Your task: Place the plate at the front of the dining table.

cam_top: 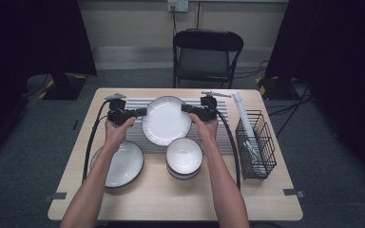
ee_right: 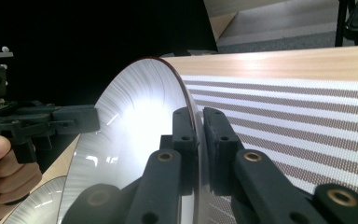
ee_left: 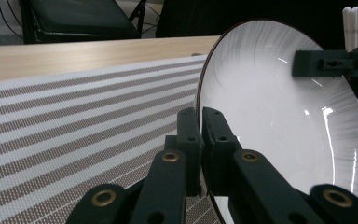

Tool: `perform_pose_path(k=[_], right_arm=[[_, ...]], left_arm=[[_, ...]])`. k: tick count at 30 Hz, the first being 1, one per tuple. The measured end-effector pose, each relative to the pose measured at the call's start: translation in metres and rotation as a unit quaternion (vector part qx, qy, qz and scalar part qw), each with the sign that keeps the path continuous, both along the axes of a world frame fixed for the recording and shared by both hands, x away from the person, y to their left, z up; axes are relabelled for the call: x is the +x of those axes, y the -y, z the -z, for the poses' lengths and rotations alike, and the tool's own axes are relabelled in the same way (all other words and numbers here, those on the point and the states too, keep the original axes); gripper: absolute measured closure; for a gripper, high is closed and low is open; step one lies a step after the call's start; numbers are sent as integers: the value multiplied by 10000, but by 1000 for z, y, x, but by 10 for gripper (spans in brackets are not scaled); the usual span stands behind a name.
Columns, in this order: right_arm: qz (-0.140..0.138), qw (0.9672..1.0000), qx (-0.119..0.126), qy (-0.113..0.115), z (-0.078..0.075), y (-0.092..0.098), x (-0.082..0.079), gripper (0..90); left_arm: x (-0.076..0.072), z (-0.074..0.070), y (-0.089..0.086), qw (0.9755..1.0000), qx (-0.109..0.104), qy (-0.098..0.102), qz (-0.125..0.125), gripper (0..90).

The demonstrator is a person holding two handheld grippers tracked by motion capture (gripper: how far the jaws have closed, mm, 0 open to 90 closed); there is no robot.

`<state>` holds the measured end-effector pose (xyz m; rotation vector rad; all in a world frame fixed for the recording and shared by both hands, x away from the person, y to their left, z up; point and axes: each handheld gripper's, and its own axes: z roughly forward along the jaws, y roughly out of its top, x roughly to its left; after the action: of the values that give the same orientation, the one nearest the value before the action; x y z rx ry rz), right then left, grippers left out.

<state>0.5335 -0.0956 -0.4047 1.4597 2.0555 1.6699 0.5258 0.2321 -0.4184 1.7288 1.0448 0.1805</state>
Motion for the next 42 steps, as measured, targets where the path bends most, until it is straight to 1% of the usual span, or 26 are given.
perform_pose_path(k=[1,3,5,7,9,10,11,12,14,16,17,18,19,20,21,24,25,28,31,33,34,37,42], right_arm=[[-11,10000,-22,24,1,-1,0,842],[5,10000,41,-36,5,-1,1,839],[-40,10000,-18,-18,8,-1,2,841],[-41,10000,-9,-63,9,-1,4,843],[-65,9999,-102,-53,10,-1,5,841],[-59,9999,-91,-37,10,-1,5,839],[-59,9999,-81,-39,11,-1,5,839],[-64,9999,-57,-66,13,0,6,840],[-94,9999,-7,-97,16,1,6,838],[-112,9999,-51,-48,20,0,5,838],[-136,9999,-39,-18,22,0,5,836],[-135,9999,-34,-24,25,-1,5,836],[-126,9999,-47,-35,27,-1,5,836],[-128,9999,-44,-57,30,-1,5,836],[-133,9999,-29,-68,32,-2,5,837],[-121,9999,-24,-103,35,-3,6,835],[-117,9999,-14,-107,36,-3,6,834],[-117,9999,-12,-117,37,-4,7,833],[-130,9998,-55,-164,39,-6,8,831],[-171,9996,-131,-160,39,-8,9,831],[-171,9997,-105,-167,39,-8,9,830],[-188,9995,-102,-213,42,-8,10,830],[-215,9994,-116,-229,45,-8,12,832]], left_arm=[[0,2,0,10000,-21,-14,-14,867],[1,5,0,10000,15,-57,-15,867],[1,6,0,10000,40,-69,5,867],[2,8,1,9999,44,-96,-26,867],[2,10,1,9999,67,-143,-36,866],[2,11,2,9999,65,-113,-49,867],[1,13,2,9999,38,-119,-86,867],[1,15,1,9999,-6,-160,-44,867],[1,19,0,9998,12,-197,6,866],[2,24,-2,9996,-59,-284,38,867],[2,26,-2,9995,-35,-300,37,869],[1,27,-1,9996,85,-284,30,867],[1,28,0,9995,147,-288,28,865],[2,30,-1,9994,111,-318,50,864],[2,31,-2,9993,121,-337,58,865],[2,33,-1,9992,208,-348,34,863],[3,34,-2,9992,164,-367,47,863],[3,38,-4,9992,136,-365,37,864],[4,43,-6,9988,123,-476,28,863],[4,45,-7,9989,65,-466,39,864],[3,46,-7,9989,51,-460,39,864],[3,48,-7,9988,84,-485,59,863],[4,52,-8,9987,54,-508,39,860]])
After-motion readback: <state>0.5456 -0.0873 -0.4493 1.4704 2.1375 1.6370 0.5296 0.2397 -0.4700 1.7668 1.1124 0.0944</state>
